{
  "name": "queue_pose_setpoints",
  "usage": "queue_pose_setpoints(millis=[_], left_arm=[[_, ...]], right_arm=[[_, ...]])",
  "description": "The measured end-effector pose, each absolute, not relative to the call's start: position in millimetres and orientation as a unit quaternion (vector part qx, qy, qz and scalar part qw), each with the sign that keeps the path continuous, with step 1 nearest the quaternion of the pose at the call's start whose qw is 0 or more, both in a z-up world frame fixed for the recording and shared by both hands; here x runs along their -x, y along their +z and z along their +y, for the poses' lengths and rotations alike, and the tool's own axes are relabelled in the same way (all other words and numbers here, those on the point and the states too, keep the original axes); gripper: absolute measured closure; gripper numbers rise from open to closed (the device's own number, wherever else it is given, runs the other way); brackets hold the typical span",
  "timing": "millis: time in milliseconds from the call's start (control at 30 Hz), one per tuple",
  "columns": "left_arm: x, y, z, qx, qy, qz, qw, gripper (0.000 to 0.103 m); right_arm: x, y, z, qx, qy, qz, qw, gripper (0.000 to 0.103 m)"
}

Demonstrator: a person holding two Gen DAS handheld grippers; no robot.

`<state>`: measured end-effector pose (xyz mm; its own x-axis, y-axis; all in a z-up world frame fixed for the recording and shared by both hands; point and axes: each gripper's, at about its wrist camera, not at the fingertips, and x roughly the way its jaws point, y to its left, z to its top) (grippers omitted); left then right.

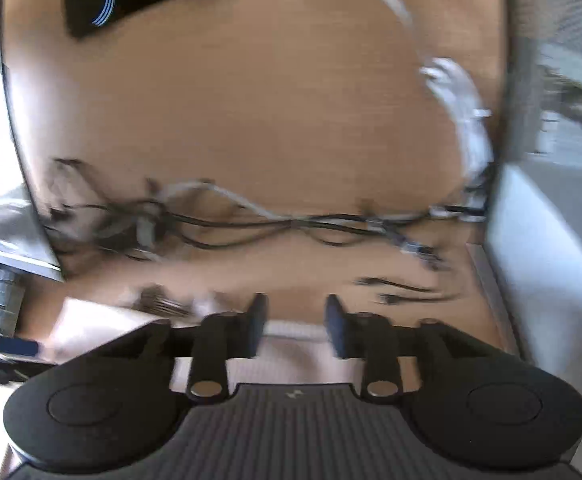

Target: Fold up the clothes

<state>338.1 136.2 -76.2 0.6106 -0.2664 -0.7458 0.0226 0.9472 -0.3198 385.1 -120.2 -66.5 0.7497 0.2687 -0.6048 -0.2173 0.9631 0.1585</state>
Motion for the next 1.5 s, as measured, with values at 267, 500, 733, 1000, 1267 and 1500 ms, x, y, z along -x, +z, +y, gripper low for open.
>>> queue_pose_setpoints(millis=[267, 500, 733, 1000, 1267, 1500], left_arm=[[-330.5, -68.0, 130.3, 0.081, -0.005, 0.455, 0.887, 0.0], [-316.3, -57.5, 142.7, 0.081, 0.015, 0.458, 0.885, 0.0], [-297.7, -47.0, 162.1, 0.128, -0.002, 0.443, 0.887, 0.0], [-247.7, -21.6, 218.9, 0.227, -0.094, 0.387, 0.889, 0.0], [-243.7, -19.4, 211.7, 0.22, -0.145, 0.392, 0.881, 0.0], [-243.3, -38.7, 188.5, 0.115, -0.155, 0.449, 0.873, 0.0]], right_arm=[[-447.5, -109.6, -66.7, -0.021, 0.18, 0.39, 0.903, 0.063], [-472.5, -132.1, -40.5, 0.022, 0.198, 0.4, 0.895, 0.092], [-409.9, -84.9, -42.7, 0.028, 0.219, 0.351, 0.91, 0.098], [-248.6, -15.6, -78.1, -0.013, 0.249, 0.326, 0.912, 0.1], [-156.9, -80.3, -52.6, 0.036, 0.207, 0.422, 0.882, 0.099], [-132.3, -46.9, -113.6, -0.067, 0.13, 0.397, 0.906, 0.04]])
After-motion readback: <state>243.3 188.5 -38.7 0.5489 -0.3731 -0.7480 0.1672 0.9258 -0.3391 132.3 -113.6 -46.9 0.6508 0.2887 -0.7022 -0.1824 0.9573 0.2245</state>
